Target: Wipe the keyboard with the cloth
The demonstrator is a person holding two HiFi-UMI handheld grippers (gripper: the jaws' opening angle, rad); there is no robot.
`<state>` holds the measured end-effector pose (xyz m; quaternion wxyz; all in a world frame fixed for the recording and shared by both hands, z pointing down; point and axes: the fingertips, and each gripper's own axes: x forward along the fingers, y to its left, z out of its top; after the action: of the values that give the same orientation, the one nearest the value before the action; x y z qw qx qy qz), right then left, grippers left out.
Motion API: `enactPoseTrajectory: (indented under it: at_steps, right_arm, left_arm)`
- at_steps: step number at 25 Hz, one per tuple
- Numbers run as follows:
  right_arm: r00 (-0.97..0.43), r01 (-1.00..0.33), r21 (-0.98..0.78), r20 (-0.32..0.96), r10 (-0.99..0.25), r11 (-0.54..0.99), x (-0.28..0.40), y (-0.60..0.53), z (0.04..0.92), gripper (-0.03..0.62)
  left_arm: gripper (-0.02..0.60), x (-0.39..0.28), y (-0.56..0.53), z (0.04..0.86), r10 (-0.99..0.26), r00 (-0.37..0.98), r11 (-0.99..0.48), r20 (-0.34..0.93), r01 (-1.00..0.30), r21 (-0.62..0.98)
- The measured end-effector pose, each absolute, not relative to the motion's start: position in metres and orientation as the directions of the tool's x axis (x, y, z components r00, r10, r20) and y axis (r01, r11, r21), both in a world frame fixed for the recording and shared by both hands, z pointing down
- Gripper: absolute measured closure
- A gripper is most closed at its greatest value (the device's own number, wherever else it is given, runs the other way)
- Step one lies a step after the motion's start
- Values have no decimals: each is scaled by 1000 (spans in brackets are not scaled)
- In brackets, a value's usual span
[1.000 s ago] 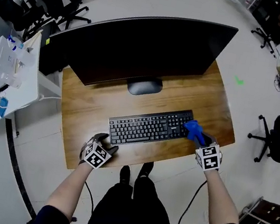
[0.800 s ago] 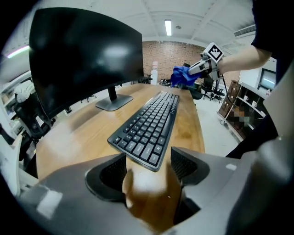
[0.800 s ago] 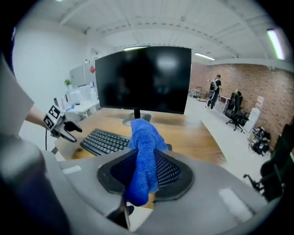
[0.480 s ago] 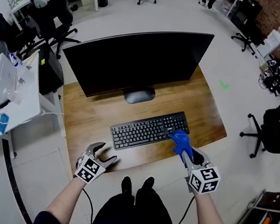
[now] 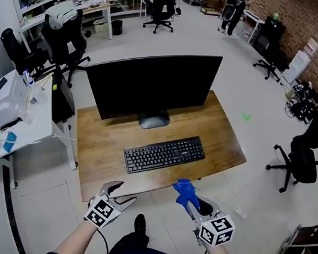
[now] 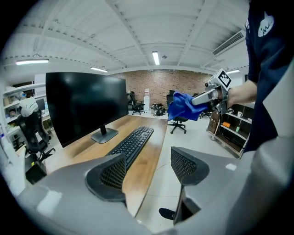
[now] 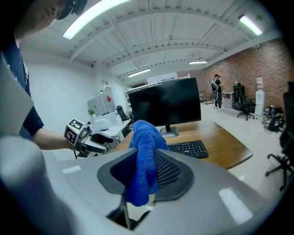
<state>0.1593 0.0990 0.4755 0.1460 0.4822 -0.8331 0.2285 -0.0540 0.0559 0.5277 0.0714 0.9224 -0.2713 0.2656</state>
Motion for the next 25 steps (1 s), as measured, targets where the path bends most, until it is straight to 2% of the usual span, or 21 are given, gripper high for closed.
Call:
enactPoseTrajectory:
  at_steps: [13, 25]
  right_arm:
    - [-647, -762, -303, 364, -670, 572, 138, 283, 430, 485]
    - [-687, -725, -338, 295, -664, 600, 98, 373, 409, 485]
  left_arm:
    - [285, 1, 273, 463, -452, 771, -862, 449, -507, 3]
    - [285, -20, 358, 429, -448, 795, -872, 409, -489, -4]
